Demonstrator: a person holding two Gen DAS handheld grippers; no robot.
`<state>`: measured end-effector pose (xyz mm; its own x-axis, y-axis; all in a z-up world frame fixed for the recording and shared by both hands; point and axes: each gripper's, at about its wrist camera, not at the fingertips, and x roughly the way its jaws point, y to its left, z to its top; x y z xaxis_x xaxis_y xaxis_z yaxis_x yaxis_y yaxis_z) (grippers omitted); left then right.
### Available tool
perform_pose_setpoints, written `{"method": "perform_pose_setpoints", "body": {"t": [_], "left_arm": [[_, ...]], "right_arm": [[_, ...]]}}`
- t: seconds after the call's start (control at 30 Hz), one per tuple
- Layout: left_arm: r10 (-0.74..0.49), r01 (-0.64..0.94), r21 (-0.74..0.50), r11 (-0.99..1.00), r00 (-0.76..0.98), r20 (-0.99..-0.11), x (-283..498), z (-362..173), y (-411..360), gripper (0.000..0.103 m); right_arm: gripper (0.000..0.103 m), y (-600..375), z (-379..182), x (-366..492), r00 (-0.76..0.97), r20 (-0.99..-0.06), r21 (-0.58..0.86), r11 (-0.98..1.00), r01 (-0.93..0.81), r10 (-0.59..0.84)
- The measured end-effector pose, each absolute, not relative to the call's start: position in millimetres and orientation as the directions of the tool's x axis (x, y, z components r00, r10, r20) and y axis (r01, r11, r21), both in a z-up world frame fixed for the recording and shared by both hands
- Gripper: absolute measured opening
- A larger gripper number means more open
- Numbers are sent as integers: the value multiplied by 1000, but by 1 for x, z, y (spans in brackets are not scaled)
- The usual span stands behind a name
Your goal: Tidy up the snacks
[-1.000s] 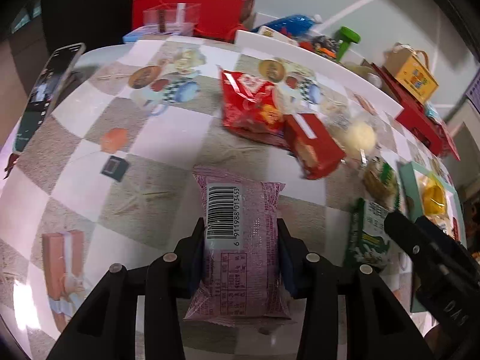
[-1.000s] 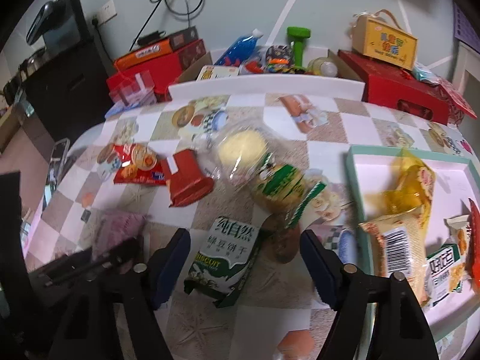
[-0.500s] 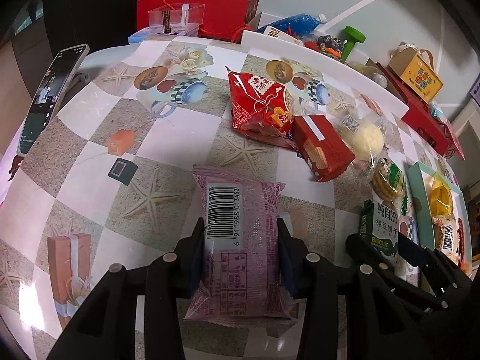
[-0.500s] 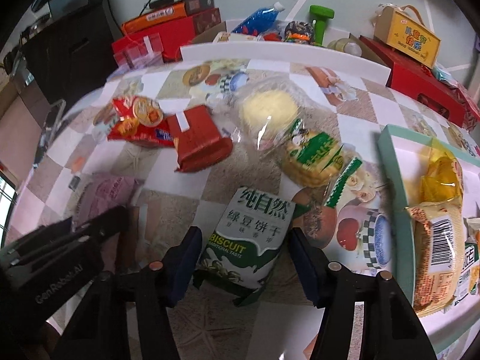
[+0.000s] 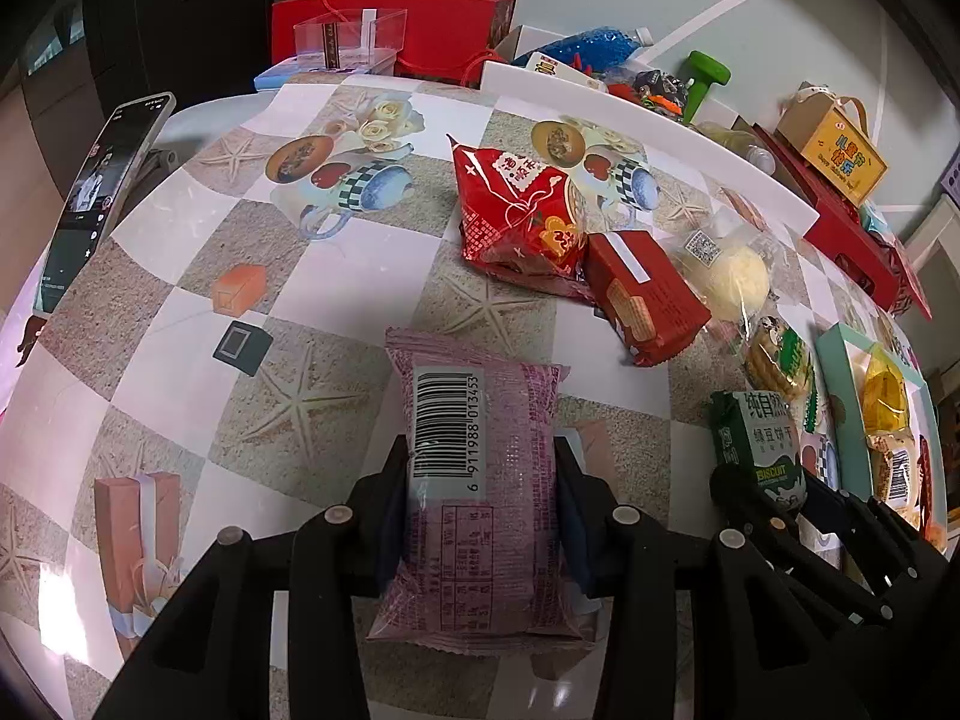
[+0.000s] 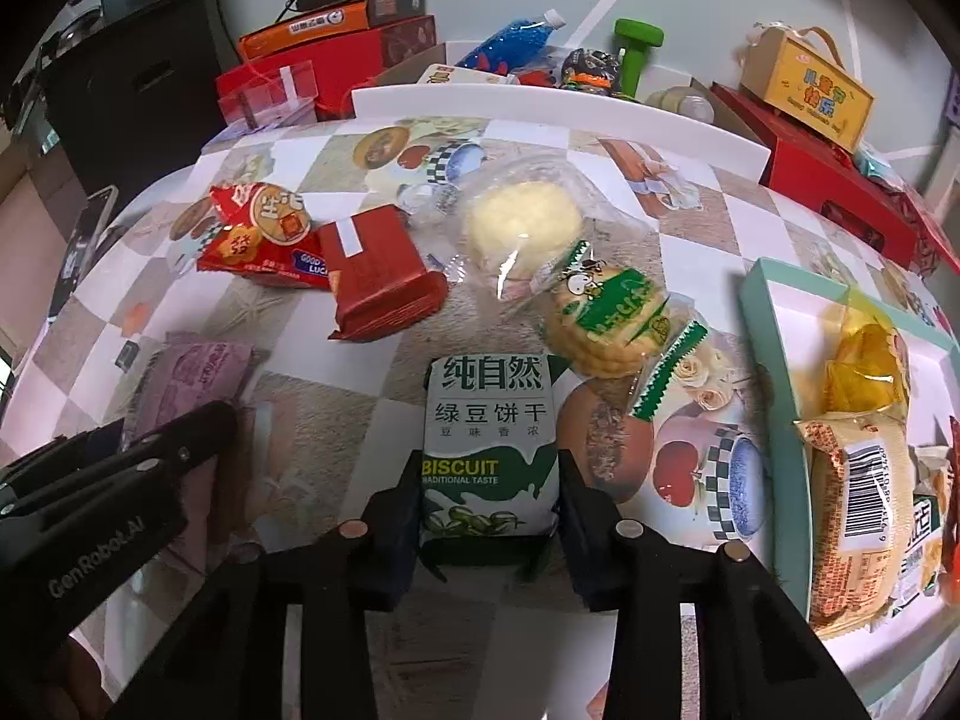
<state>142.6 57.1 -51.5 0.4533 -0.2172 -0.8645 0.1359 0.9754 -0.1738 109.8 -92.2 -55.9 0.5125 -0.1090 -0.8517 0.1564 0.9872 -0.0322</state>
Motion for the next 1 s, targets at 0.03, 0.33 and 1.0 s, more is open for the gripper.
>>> {"method": "perform_pose_setpoints", "body": {"t": [0.03, 0.33, 1.0], "left_arm": [[-218, 135, -174, 975, 453, -864, 143, -51, 57, 44], [-237, 130, -199, 971, 455, -858, 143, -48, 60, 41], [-328, 225, -244, 943, 530, -782, 132, -5, 38, 41]], "right_arm": [[42, -93, -56, 110, 513, -851, -29, 987, 157, -107], [42, -97, -50, 107, 530, -844, 6, 987, 162, -82], [42, -111, 11, 81, 671, -738, 60, 984, 169, -70]]}}
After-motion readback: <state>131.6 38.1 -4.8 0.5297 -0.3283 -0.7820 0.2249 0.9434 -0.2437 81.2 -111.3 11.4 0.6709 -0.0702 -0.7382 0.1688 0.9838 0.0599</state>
